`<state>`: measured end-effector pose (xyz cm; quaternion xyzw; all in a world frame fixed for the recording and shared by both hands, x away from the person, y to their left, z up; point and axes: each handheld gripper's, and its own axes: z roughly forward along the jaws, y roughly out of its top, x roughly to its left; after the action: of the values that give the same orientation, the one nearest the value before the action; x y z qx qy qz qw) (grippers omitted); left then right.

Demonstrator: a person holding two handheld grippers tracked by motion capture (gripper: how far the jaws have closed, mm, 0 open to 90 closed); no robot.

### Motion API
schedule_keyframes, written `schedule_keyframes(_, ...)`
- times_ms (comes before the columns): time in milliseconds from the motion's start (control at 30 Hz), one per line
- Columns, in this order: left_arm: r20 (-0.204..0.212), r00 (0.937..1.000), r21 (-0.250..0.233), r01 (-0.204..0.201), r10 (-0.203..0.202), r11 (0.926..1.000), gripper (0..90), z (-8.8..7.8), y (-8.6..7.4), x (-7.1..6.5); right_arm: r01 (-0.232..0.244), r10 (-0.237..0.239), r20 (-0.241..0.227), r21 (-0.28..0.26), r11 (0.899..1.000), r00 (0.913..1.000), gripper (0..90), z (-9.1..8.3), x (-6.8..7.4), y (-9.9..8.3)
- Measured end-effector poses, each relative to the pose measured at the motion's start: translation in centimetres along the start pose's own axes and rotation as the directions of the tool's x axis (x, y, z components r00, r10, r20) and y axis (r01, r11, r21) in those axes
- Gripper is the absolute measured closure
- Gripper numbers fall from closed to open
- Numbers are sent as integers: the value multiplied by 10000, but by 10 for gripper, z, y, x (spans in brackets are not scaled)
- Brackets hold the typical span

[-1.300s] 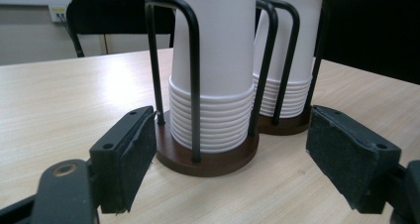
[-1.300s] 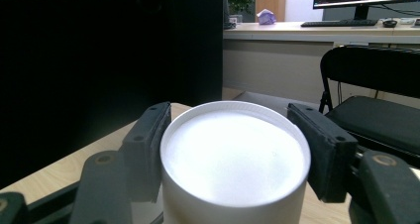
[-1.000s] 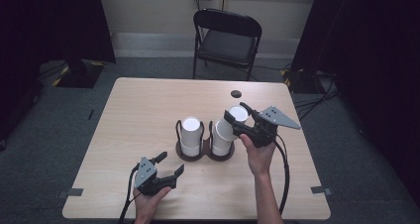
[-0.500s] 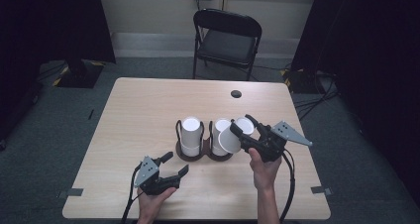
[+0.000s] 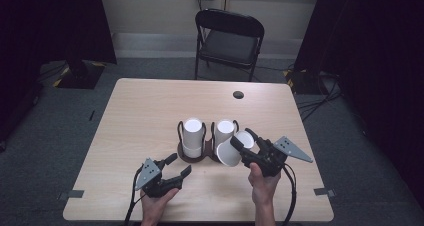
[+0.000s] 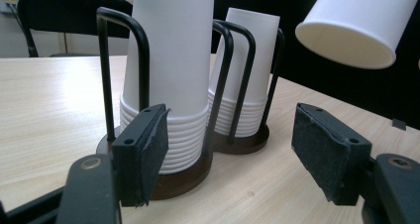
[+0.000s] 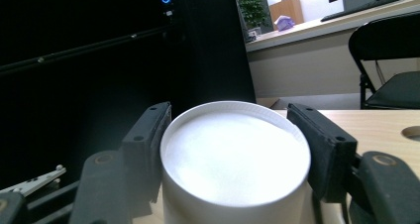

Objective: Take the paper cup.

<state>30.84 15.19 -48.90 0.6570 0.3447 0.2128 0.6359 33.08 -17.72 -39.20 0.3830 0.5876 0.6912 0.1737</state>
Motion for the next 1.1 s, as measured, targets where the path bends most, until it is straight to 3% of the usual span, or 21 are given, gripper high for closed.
schedule_keyframes(67, 313, 9995, 57, -15, 13, 10000, 350, 1, 1, 0, -218, 218, -180, 30, 9998, 9996, 357, 0, 1, -5)
schedule_keyframes(300, 361, 9992, 158, -175, 169, 9997, 330, 4, 2, -2, -412, 416, -291, 137, 9991, 9987, 357, -3, 2, -14)
schedule_keyframes(467, 680, 9977, 204, -24, 10, 9998, 326, 8, 3, -3, -1142, 1136, -686, -53, 9934, 9912, 357, -7, -2, -20)
schedule_keyframes(633, 824, 9960, 241, -372, 351, 9990, 366, 12, 5, -7, -1242, 1242, -762, 44, 9922, 9893, 357, -4, -2, -25)
schedule_keyframes(733, 881, 9956, 172, -347, 331, 9992, 366, 13, 7, -8, -1462, 1456, -924, -5, 9892, 9850, 357, -4, -2, -26)
schedule_keyframes(867, 1104, 9928, 102, -484, 469, 9988, 380, 19, 9, -13, -1982, 1965, -1194, -26, 9802, 9732, 356, -1, 0, -33)
schedule_keyframes(933, 1121, 9924, 83, -519, 507, 9986, 383, 20, 9, -14, -1999, 1990, -1224, 46, 9798, 9723, 356, 1, 1, -35)
schedule_keyframes(1100, 1452, 9891, -237, -206, 239, 9995, 421, 23, 7, -16, -2226, 2238, -1615, 258, 9746, 9612, 356, 7, 7, -41)
